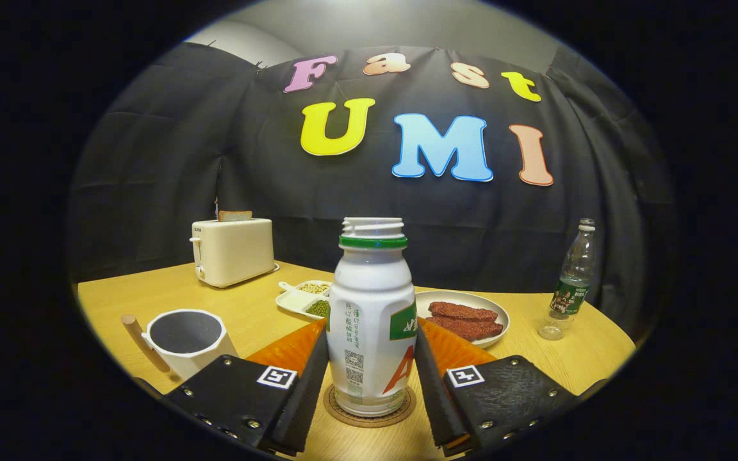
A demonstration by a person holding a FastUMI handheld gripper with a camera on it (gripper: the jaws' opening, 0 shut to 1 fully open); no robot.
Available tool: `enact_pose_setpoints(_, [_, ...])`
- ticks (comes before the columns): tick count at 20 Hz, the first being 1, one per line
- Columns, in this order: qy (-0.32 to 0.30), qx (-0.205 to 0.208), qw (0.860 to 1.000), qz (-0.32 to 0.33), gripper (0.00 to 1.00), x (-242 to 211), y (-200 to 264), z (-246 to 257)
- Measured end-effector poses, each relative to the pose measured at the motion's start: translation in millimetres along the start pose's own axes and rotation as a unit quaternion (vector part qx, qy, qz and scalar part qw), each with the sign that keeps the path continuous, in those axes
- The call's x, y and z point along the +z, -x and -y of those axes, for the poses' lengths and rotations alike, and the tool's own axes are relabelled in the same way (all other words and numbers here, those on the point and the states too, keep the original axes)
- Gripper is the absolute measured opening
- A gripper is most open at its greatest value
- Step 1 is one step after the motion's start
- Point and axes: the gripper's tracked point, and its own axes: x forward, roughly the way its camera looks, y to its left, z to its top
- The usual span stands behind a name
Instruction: Take the bottle from table, then pour the juice into the cup, finally place the bottle on the coaster
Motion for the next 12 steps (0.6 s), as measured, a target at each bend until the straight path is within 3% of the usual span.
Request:
enact_pose_setpoints(4, [0.003,-0.001,1.000,0.001,0.73,-1.0,2.4,1.8])
enact_pose_setpoints(7, [0.009,-0.011,1.000,0.011,0.97,10.8,11.5,7.1])
enact_pose_setpoints(12, [0.000,-0.058,0.997,0.048,0.96,65.5,51.2,27.0])
